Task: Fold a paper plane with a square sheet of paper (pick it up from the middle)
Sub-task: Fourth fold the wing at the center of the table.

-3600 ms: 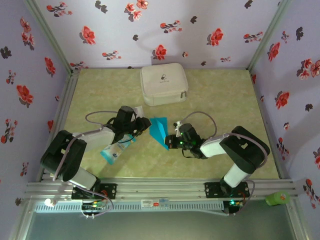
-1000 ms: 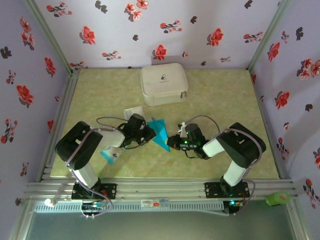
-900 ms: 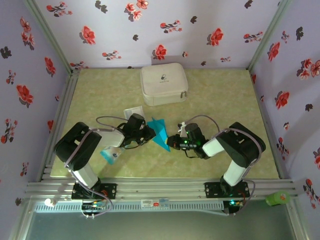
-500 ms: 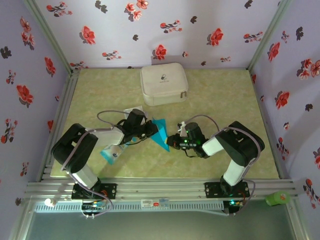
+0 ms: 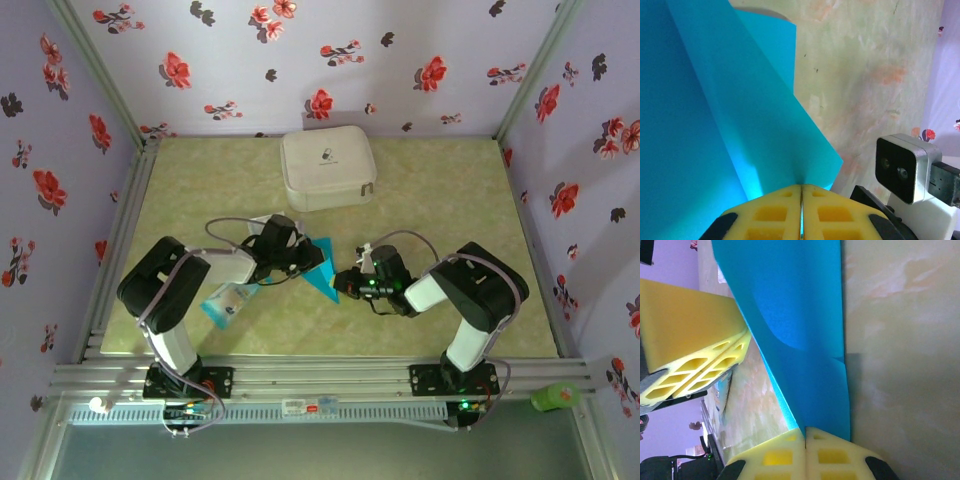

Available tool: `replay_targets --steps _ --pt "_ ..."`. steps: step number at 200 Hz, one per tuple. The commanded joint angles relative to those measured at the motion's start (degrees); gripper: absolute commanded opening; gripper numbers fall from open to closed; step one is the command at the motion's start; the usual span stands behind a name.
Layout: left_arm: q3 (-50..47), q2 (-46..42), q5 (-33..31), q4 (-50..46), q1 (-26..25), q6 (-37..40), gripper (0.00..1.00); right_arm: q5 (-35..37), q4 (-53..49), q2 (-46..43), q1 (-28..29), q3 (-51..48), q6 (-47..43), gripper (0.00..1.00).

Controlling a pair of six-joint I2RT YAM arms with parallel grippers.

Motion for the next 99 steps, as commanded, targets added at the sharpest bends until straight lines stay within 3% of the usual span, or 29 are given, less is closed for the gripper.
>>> replay_targets --steps 1,99 --pt "1.77 1.89 1.51 1.47 0.37 1.33 0.1 2.17 -0.81 1.77 -0.17 -1.12 0.45 0.0" --pt "2.46 4.41 1.37 1.57 0.95 1.35 0.11 2.54 -2.1 1.37 -0.26 -1.21 0.01 0.0"
